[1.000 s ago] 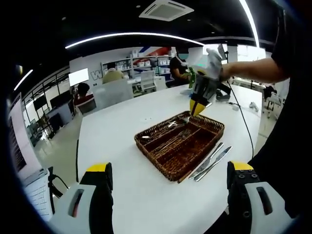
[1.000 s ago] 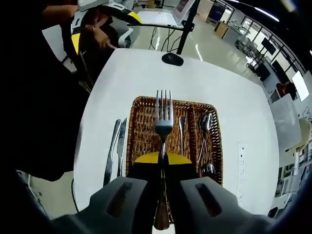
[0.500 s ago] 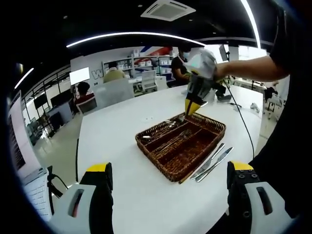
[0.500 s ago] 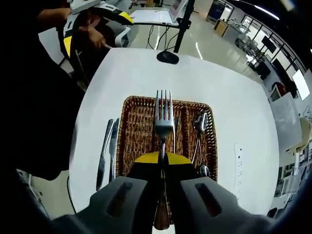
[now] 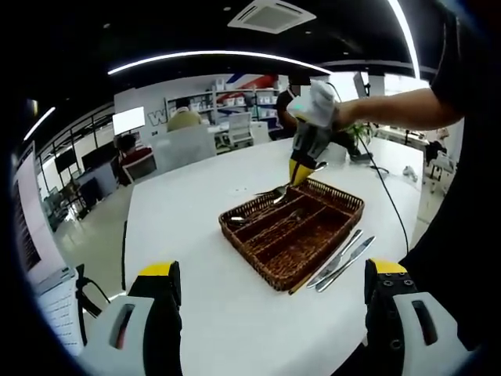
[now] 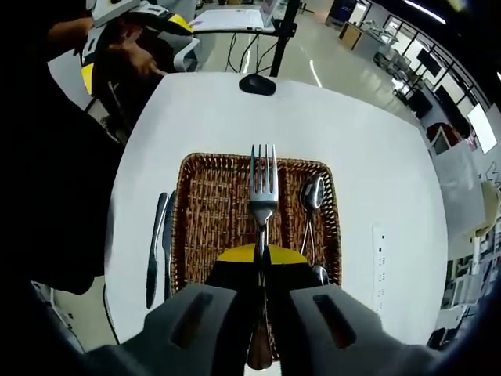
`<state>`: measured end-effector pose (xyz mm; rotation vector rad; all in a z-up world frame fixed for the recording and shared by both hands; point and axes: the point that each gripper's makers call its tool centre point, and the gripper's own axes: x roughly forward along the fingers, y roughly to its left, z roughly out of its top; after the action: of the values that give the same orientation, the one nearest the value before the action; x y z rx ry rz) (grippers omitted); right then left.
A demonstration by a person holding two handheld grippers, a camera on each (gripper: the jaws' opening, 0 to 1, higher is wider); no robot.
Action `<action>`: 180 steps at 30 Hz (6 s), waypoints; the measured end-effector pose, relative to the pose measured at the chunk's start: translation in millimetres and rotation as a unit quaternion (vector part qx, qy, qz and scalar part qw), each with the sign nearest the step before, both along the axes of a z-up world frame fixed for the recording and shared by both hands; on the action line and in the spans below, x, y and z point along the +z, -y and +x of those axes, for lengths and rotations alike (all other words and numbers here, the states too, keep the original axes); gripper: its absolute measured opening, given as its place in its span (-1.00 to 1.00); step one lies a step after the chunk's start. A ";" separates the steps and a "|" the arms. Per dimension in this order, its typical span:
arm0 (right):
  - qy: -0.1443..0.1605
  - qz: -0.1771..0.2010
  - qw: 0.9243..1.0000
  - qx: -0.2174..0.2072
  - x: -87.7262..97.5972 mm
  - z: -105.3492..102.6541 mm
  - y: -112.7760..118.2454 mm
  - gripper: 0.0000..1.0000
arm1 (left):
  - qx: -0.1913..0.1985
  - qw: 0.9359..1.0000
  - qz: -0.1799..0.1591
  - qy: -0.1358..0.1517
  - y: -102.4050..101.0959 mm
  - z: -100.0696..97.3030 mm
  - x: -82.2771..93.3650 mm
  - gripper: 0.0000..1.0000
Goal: Arrange the knives, forks, and spoons in their matching storage slots by inserting each utensil handle-first until every utensil is classified and aligned in the correct compartment
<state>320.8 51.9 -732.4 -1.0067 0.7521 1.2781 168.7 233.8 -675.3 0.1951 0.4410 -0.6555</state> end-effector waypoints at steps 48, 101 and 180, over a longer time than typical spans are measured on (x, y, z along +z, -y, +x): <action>-0.035 -0.014 0.999 -0.017 -48.7 -0.1 -11.6 -1.00 | 0.014 1.000 -0.001 -0.011 -20.4 1.0 -7.5 0.99; -0.071 -0.011 0.997 -0.030 -118.5 2.8 -23.6 -1.00 | 0.032 0.999 0.014 -0.019 -50.7 -8.8 -3.7 0.99; 0.028 0.273 0.948 -0.160 11.5 -51.5 53.9 0.93 | 0.000 1.000 -0.003 0.025 24.9 -0.8 14.3 0.99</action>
<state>269.2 -2.0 -720.8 -0.4455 0.4521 1.0789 167.8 208.9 -661.0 0.2058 0.3912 -0.6497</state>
